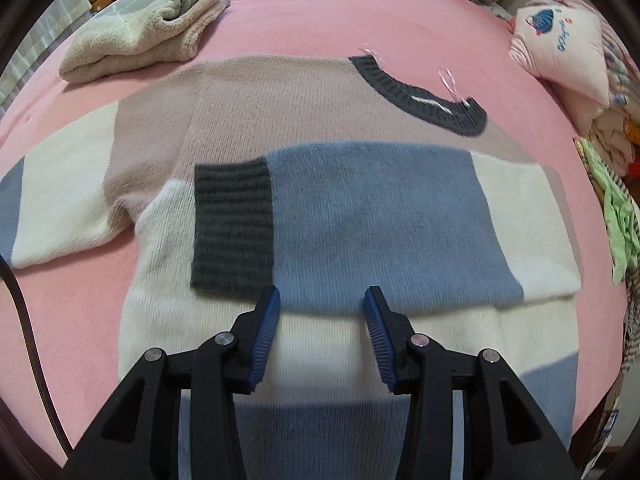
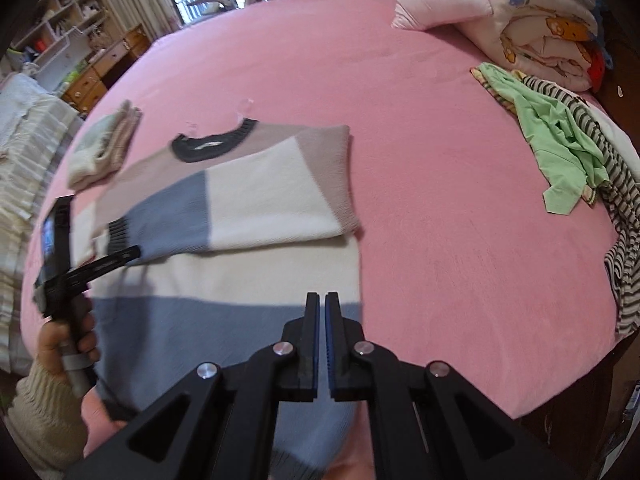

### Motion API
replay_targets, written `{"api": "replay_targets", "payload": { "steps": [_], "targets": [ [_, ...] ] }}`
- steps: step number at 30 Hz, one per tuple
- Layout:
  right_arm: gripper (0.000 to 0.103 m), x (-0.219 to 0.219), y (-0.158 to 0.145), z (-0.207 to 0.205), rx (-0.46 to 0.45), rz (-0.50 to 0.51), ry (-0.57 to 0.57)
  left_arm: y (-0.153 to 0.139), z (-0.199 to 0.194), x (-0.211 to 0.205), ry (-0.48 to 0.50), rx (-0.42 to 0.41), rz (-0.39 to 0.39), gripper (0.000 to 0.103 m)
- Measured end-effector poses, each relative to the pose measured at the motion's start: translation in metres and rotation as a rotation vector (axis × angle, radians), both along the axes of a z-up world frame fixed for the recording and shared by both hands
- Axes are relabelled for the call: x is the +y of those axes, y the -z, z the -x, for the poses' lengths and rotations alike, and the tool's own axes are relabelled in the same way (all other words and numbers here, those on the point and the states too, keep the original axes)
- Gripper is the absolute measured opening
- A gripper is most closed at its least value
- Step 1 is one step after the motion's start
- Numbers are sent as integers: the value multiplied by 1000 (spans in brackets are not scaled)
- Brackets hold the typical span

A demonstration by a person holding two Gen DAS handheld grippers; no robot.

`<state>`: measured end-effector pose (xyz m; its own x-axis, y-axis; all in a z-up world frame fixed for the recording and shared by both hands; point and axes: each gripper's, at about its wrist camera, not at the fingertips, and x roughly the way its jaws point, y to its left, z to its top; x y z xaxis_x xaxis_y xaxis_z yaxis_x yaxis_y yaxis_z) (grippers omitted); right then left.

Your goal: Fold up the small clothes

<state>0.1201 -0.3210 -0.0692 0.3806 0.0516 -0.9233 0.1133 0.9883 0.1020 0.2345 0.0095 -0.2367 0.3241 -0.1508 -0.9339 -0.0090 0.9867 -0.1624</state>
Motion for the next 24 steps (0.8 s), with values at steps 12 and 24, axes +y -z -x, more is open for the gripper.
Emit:
{"api": "replay_targets", "payload": {
  "steps": [12,24],
  "targets": [
    [2,87,62,-27,-12,-115,-112,3,98,29,106,58,-62,47],
    [0,79,149,-21,104,-21,-44,15,131,69,150,75,-192,49]
  ]
}}
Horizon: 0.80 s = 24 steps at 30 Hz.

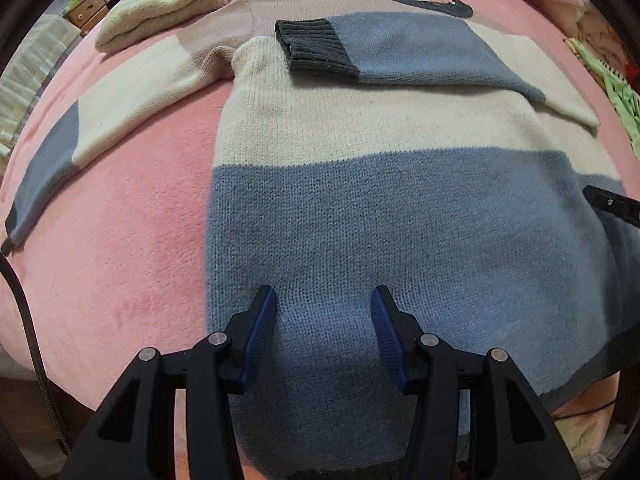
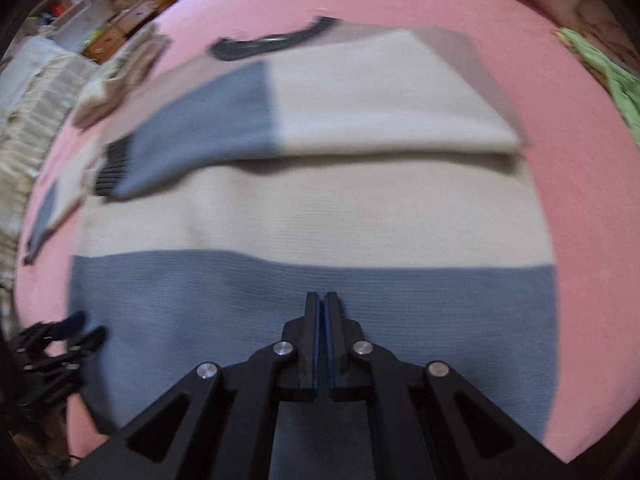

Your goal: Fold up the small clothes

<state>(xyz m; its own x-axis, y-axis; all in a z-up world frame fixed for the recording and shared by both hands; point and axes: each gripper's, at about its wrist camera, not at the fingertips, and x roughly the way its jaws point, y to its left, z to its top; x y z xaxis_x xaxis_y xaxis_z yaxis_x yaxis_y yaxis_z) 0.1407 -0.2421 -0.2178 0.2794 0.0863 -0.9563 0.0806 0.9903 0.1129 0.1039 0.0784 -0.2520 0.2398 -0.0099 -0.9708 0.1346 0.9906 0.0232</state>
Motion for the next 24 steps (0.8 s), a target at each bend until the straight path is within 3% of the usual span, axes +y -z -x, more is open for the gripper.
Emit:
{"api": "replay_targets", "payload": {
  "steps": [5,10,15,20,24],
  "targets": [
    [0,-36,-1,11,-15,85,61,1,0,0,0,2,9,49],
    [0,-46,-2,18,-34,197,74,1,2,-1,-3,-2,10,49],
    [0,-50,-3,21,-40,242,85,8,-7,-6,-9,2,11,49],
    [0,-45,-18,20,-27,240,80,3,-6,-15,-15,3,-13,49],
    [0,-41,-49,14,-83,166,84,-5,-6,-26,-9,-8,-38,49]
  ]
}}
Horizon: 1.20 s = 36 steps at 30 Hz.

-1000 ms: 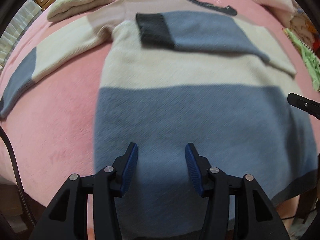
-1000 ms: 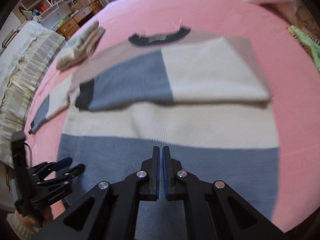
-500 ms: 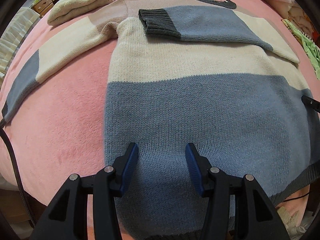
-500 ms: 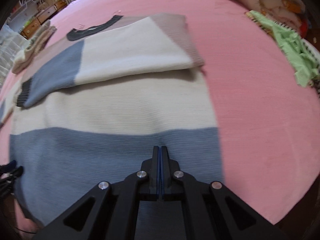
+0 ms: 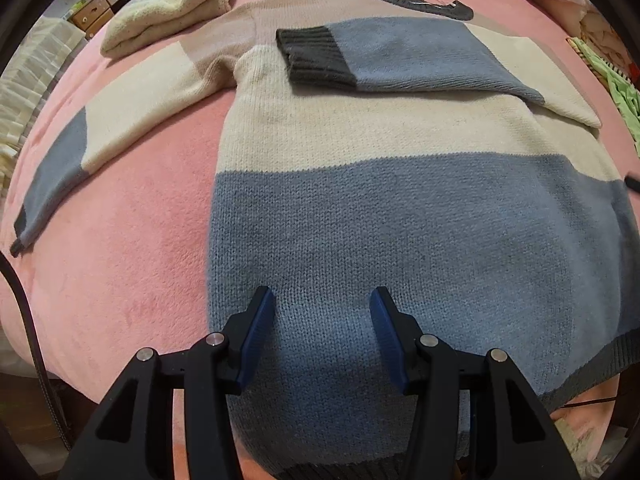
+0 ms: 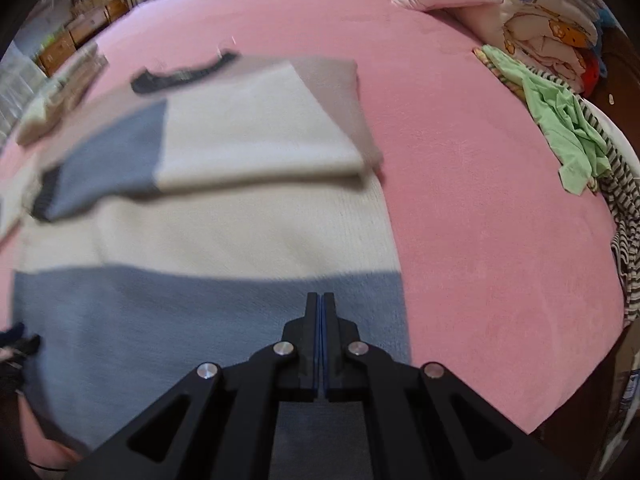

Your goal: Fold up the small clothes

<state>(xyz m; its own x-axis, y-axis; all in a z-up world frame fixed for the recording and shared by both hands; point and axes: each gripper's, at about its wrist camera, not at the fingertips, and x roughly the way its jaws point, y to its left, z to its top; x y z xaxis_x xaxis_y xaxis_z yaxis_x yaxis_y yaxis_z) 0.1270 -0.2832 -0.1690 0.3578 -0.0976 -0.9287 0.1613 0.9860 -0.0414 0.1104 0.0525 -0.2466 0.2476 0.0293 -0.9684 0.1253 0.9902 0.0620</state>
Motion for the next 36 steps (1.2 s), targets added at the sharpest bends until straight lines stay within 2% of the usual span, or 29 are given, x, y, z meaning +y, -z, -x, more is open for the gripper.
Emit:
{"api": "replay_targets", "payload": {
  "steps": [7,12,16,19,23,25,28,31,34,36],
  "targets": [
    [0,9,-47,-36,-82,-167,17,-26,-6,-15,16,-38,46,49],
    [2,18,-57,-82,-142,-211,21,-47,-31,-30,28,-104,101,53],
    [2,18,-36,-132,-128,-270,26,-59,-79,-41,-5,-183,137,53],
    [2,16,-14,-163,-103,-242,23,-59,-122,-43,-62,-220,174,53],
    [2,10,13,-191,-57,-229,2,-38,-164,-43,-121,-193,200,53],
    [2,4,27,-200,-33,-182,-6,-21,-177,-41,-156,-162,175,53],
    [2,-14,43,-207,-5,-101,14,2,-183,-35,-197,-121,165,53],
    [0,-40,53,-210,-5,-55,44,6,-182,-38,-174,-145,137,53],
    [0,-60,59,-211,-11,-112,54,10,-183,-46,-150,-155,94,53],
    [0,-58,58,-213,-13,-94,47,13,-186,-49,-146,-159,74,53]
  ]
}}
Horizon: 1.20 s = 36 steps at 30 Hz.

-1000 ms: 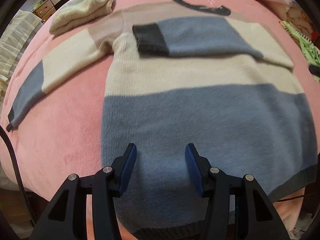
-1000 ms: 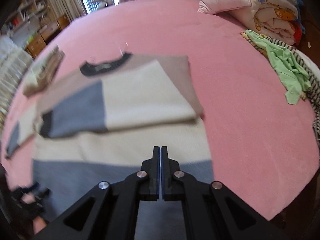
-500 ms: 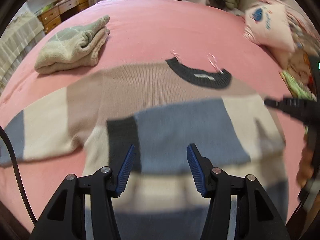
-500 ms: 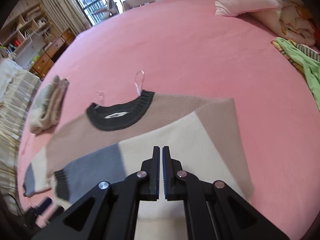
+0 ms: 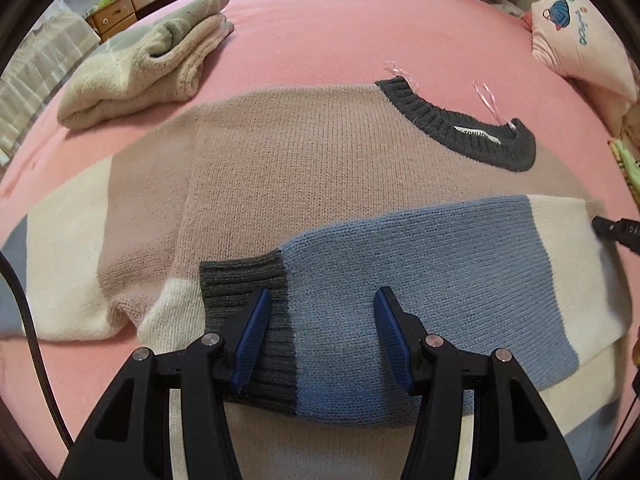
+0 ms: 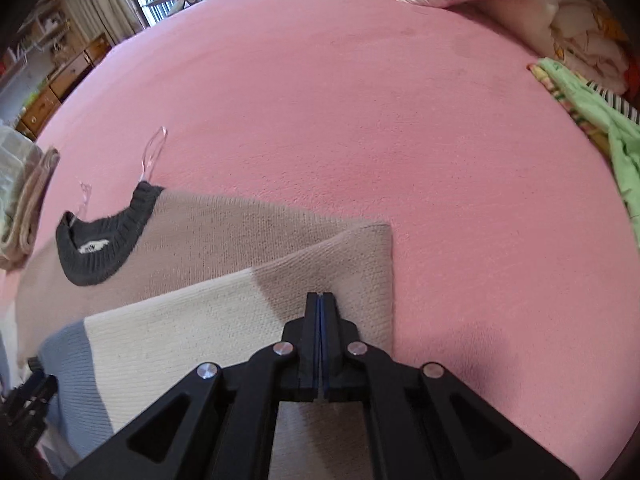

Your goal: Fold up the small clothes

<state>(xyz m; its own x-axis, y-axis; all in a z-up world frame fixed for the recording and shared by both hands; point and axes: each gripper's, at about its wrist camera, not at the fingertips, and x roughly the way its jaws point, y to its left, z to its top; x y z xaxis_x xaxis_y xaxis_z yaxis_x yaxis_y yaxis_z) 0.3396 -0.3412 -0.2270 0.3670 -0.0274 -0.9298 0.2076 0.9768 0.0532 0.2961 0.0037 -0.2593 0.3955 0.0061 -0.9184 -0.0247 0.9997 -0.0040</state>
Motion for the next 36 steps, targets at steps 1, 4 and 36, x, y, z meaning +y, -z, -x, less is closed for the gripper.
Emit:
{"api": "replay_targets", "payload": {
  "steps": [1,4,36],
  "targets": [
    [0,4,-1,0,-2,32,-6,1,-2,1,0,0,-4,53],
    [0,14,-4,1,0,88,-6,-1,-2,2,2,3,-6,53],
    [24,225,-177,184,-301,6,-373,-169,175,127,-84,-257,29,86]
  ]
}}
